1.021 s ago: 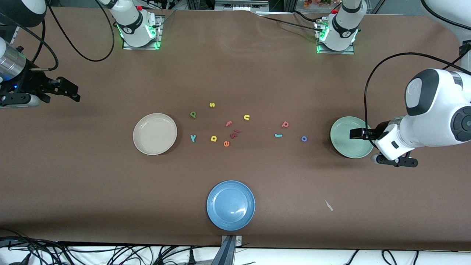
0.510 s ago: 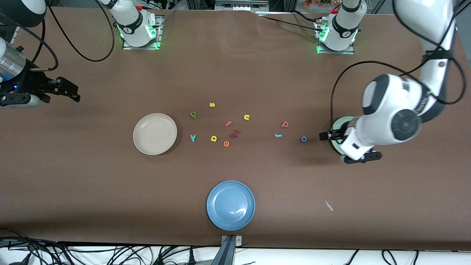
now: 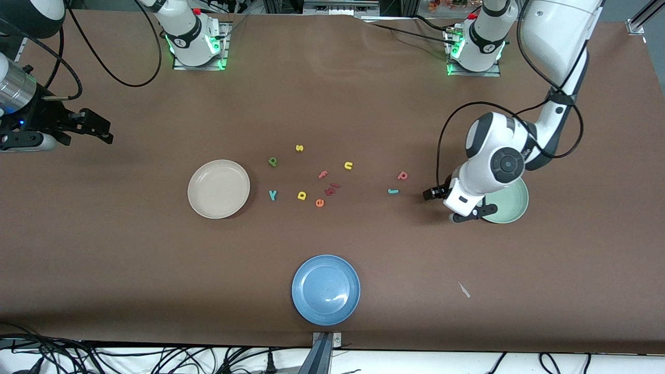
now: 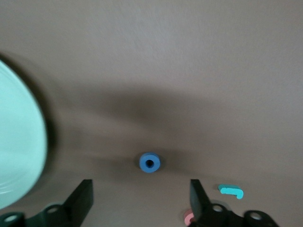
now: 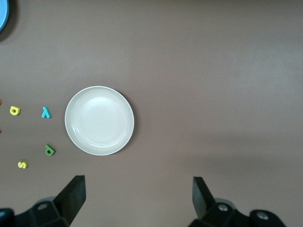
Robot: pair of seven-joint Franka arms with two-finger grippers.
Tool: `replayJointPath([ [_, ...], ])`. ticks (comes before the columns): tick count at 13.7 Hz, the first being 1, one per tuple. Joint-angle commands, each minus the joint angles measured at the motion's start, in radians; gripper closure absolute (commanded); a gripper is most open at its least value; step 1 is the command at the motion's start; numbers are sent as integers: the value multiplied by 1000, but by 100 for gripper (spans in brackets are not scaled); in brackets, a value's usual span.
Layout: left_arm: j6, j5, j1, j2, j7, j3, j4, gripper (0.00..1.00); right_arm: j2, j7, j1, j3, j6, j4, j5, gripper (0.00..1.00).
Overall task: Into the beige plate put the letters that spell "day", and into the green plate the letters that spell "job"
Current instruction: 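Reach the left gripper to the blue letter o and grasp it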
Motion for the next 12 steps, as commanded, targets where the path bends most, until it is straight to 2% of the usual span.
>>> replayJointPath([
  [1, 51, -10, -41, 35, -29, 14, -19, 27, 9, 13, -12, 14, -3, 19, -6, 0],
  [2, 83, -8, -41, 53, -29, 14, -19, 34, 9, 13, -13, 14, -3, 19, -6, 0],
  [5, 144, 20, -41, 98, -30, 16, -14, 35, 9, 13, -13, 14, -3, 19, -6, 0],
  [8, 144, 58, -41, 104, -30, 17, -16, 37, 9, 13, -13, 14, -3, 19, -6, 0],
  [12, 138, 64, -41, 109, -32, 17, -16, 60, 9, 13, -12, 14, -5, 19, -6, 0],
])
